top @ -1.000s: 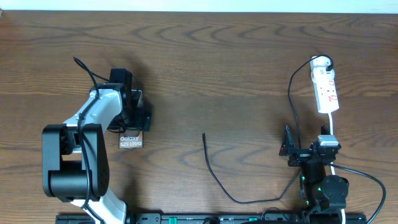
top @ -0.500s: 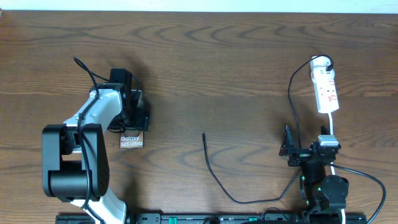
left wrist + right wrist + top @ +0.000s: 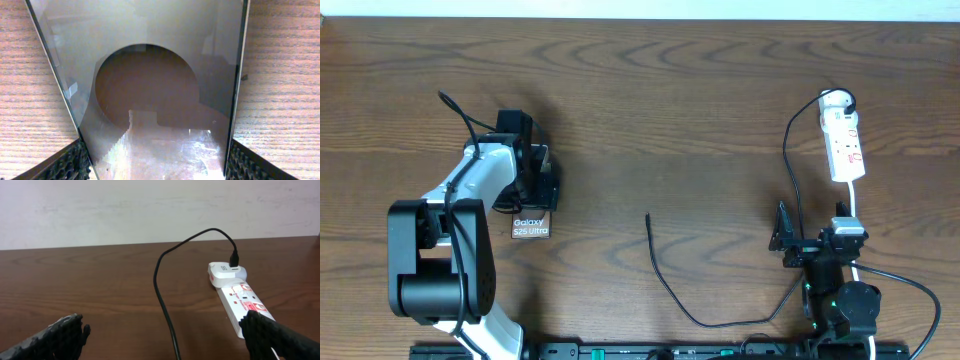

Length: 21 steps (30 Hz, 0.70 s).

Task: Plug charger to phone and switch on socket
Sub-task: 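Close the left gripper on the phone's sides and hold it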

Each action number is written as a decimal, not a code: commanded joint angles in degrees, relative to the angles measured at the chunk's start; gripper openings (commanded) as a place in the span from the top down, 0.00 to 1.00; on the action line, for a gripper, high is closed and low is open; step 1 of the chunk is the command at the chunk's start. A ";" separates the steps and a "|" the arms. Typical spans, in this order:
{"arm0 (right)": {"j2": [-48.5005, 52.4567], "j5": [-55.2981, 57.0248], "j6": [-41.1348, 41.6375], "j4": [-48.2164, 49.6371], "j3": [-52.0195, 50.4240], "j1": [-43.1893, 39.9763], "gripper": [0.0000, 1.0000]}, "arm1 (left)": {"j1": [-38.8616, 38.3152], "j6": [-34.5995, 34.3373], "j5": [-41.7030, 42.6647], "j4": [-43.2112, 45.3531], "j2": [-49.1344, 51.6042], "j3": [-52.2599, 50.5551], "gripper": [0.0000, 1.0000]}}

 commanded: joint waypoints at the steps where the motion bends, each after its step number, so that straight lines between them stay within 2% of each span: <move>1: 0.00 0.07 -0.50 -0.26 -0.07 -0.39 0.01 | -0.07 0.39 -0.07 -0.11 0.50 -1.42 0.24; 4: 0.00 0.07 -0.50 -0.26 -0.07 -0.39 0.01 | -0.07 0.39 -0.07 -0.11 0.50 -1.42 0.23; 5: 0.00 0.07 -0.50 -0.26 -0.07 -0.39 0.01 | -0.07 0.39 -0.07 -0.11 0.50 -1.42 0.18; 8: 0.00 0.07 -0.50 -0.26 -0.07 -0.39 0.01 | -0.07 0.37 -0.04 0.09 0.50 -1.44 0.09; 12: 0.00 0.07 -0.50 -0.26 -0.07 -0.39 0.01 | -0.07 0.37 0.59 1.66 0.50 -2.27 0.01; 21: 0.00 0.07 -0.50 -0.26 -0.07 -0.39 0.01 | -0.07 0.39 0.81 4.50 0.50 -6.21 0.02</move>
